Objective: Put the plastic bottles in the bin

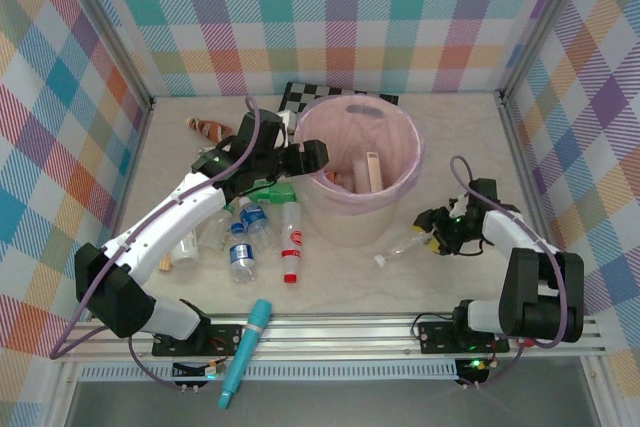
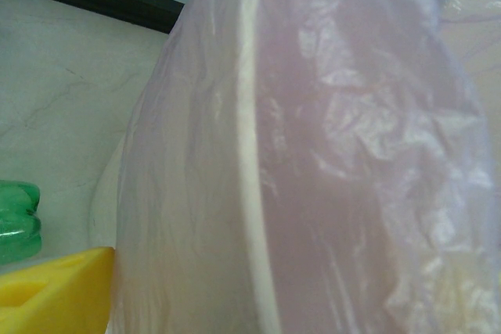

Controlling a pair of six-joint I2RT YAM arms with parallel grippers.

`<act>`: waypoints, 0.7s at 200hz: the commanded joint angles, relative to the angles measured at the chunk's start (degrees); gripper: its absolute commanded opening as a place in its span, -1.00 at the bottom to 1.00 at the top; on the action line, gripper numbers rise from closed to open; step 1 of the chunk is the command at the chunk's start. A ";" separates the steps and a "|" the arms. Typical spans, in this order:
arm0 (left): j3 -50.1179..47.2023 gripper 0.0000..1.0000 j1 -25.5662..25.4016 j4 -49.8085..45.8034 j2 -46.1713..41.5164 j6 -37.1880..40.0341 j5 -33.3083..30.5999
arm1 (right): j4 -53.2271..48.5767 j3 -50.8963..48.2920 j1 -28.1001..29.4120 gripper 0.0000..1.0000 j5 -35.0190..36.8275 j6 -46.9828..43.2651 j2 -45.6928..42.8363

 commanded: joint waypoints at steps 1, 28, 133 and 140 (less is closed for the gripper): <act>-0.17 0.71 -0.61 -2.38 0.37 1.43 -1.28 | -4.56 2.37 -2.97 0.07 -0.26 -4.08 -1.86; -0.33 0.71 -0.63 -2.53 0.15 1.53 -1.53 | -7.43 4.94 -6.93 0.06 -0.20 -6.66 -2.81; 0.11 0.70 -0.62 -3.06 -0.12 1.76 -1.43 | -9.86 22.36 -17.23 -0.02 7.04 -5.20 -8.10; 0.12 0.70 -0.61 -3.16 -0.16 1.77 -1.44 | -10.57 24.77 -17.46 -0.03 8.28 -5.53 -7.86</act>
